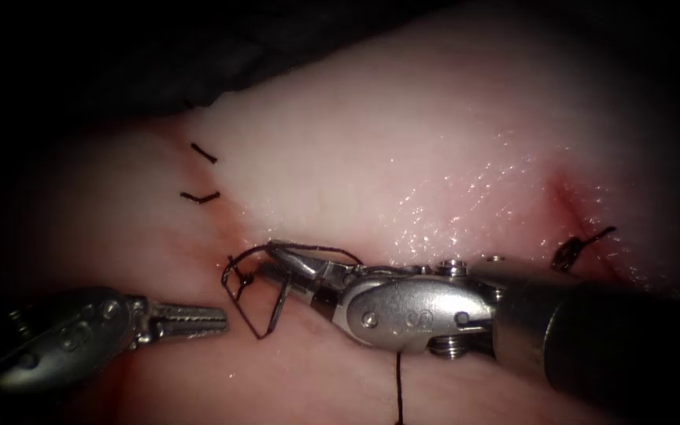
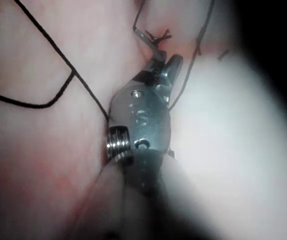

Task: Wound Closure
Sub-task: With the right needle driver throw the needle through the top side of the wound.

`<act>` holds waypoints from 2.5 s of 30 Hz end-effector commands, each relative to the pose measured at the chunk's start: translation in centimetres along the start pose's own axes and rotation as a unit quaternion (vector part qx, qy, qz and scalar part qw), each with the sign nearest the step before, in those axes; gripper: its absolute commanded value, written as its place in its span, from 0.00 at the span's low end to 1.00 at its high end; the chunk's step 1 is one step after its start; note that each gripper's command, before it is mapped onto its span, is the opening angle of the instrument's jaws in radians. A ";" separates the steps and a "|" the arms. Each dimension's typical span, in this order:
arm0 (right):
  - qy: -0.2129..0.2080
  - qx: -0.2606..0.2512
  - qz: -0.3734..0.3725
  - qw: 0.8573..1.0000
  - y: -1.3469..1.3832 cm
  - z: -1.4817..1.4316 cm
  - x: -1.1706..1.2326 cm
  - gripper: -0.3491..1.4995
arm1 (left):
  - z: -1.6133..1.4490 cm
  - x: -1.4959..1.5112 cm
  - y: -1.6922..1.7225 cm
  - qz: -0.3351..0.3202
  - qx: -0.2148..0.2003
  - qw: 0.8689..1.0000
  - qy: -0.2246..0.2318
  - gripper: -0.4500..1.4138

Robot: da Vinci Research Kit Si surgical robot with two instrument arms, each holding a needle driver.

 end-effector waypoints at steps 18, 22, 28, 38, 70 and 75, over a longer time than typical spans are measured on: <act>0.048 -0.040 0.128 0.990 1.01 0.05 0.81 0.00 | 0.58 0.11 -0.05 -0.003 -0.009 1.000 0.004 0.00; 0.049 -0.040 0.138 0.988 1.05 0.11 0.82 0.00 | 0.74 0.03 -0.06 0.003 -0.016 1.000 0.000 0.00; 0.055 -0.041 0.159 0.985 1.25 0.11 0.85 0.00 | 0.93 -0.09 -0.05 0.009 -0.023 1.000 -0.009 0.00; 0.073 -0.010 0.220 0.973 1.68 0.21 0.96 0.00 | 0.71 -0.31 0.05 0.008 -0.034 0.999 -0.019 0.00; 0.052 0.019 0.601 0.797 2.40 0.30 1.16 0.00 | 0.82 -0.43 0.15 0.006 -0.029 0.999 -0.020 0.00; 0.044 0.008 0.621 0.782 2.46 0.28 1.15 0.00 | 0.82 -0.43 0.16 0.006 -0.029 0.999 -0.020 0.00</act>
